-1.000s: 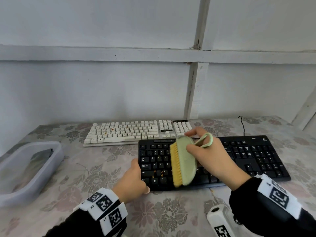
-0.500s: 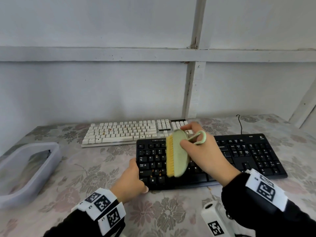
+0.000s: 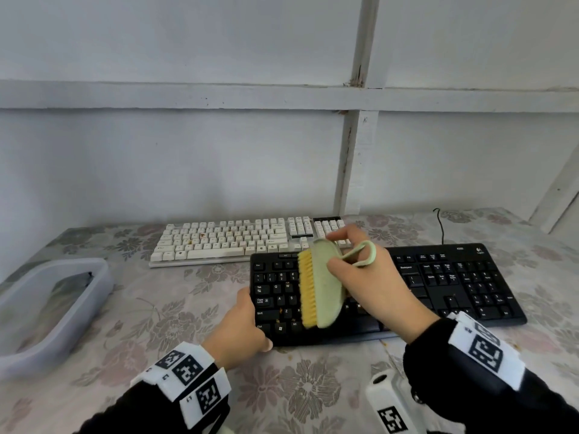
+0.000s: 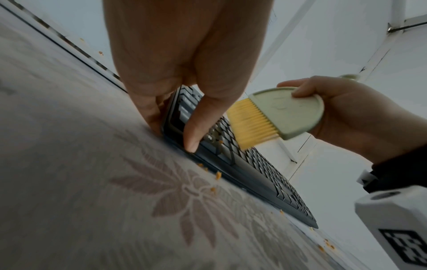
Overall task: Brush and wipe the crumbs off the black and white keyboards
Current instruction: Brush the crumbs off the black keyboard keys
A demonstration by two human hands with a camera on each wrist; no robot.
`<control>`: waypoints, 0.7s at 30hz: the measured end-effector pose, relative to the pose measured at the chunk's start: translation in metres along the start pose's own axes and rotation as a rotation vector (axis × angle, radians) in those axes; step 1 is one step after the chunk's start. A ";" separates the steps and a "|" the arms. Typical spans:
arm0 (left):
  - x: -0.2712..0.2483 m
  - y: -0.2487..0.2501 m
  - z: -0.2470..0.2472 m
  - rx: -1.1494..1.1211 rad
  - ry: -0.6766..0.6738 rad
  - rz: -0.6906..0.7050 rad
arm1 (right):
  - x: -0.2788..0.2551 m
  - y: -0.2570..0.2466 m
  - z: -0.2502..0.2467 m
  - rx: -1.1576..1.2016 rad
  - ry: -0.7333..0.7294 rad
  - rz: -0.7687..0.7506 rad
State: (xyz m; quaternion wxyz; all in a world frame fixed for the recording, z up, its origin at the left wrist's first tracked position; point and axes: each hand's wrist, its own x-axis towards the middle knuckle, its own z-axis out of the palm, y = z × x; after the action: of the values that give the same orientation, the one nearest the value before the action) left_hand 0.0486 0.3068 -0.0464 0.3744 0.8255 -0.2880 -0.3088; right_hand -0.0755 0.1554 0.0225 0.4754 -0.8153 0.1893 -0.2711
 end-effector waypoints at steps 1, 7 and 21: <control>0.000 0.000 0.000 0.000 0.000 0.001 | 0.002 0.001 0.001 0.000 0.010 -0.010; 0.000 0.000 0.000 0.007 -0.001 -0.001 | -0.017 0.007 0.012 -0.061 -0.172 0.051; 0.001 0.000 -0.001 0.029 -0.003 -0.008 | -0.020 0.002 0.014 -0.052 -0.187 0.074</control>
State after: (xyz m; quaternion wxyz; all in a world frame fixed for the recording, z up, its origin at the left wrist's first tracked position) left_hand 0.0503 0.3064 -0.0463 0.3607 0.8316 -0.2898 -0.3073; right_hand -0.0824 0.1757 0.0097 0.4794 -0.8415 0.1811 -0.1712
